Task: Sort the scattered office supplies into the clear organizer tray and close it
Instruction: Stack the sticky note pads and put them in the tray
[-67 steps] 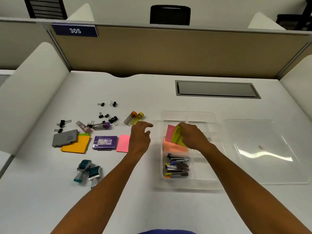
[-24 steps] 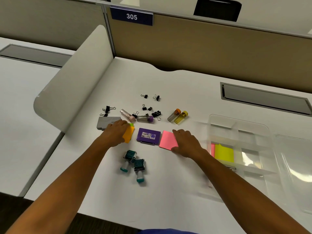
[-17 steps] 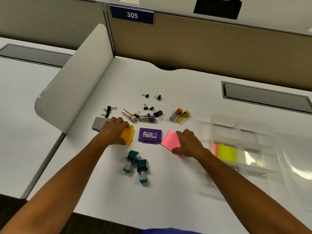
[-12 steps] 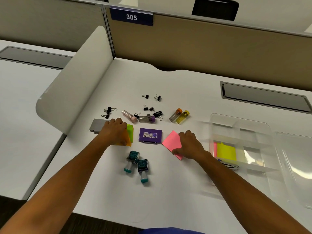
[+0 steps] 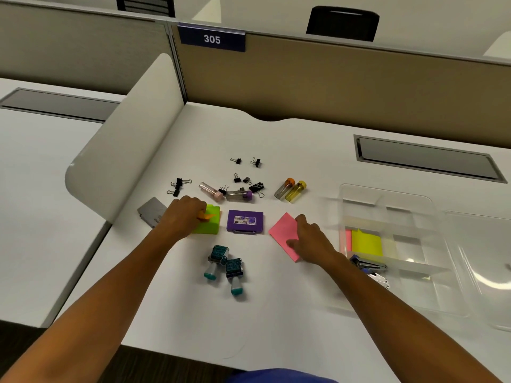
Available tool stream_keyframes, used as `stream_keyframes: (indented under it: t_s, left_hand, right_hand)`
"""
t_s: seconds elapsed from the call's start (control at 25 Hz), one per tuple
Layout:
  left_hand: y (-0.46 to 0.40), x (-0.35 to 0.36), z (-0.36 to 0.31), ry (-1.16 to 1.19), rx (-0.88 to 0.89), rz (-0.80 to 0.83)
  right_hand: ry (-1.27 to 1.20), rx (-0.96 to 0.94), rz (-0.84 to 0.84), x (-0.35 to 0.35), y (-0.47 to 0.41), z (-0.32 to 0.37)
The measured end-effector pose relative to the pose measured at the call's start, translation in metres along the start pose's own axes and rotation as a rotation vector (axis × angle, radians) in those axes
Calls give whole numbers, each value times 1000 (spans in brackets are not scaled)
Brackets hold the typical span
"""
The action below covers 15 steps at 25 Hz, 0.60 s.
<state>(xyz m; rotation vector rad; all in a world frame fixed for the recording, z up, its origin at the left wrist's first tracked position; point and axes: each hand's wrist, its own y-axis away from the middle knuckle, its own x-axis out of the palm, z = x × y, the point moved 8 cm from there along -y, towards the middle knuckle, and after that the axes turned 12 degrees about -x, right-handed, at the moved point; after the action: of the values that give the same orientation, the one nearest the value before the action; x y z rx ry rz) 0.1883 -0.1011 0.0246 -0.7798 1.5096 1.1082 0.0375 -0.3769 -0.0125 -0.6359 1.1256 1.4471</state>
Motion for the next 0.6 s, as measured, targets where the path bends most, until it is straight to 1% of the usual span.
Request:
stream_keyframes:
  t_s: [0.16, 0.36, 0.52, 0.6]
  left_hand:
    - [8, -15, -5, 178, -105, -45]
    - [16, -39, -35, 427, -121, -125]
    - [27, -52, -70, 594, -153, -133]
    - [32, -62, -94, 666, -135, -158]
  right_hand:
    - [-96, -25, 4, -8, 7, -3]
    - [-155, -110, 20, -25, 25, -6]
    - [-254, -119, -66, -61, 44, -20]
    - [-259, -122, -121, -83, 52, -32]
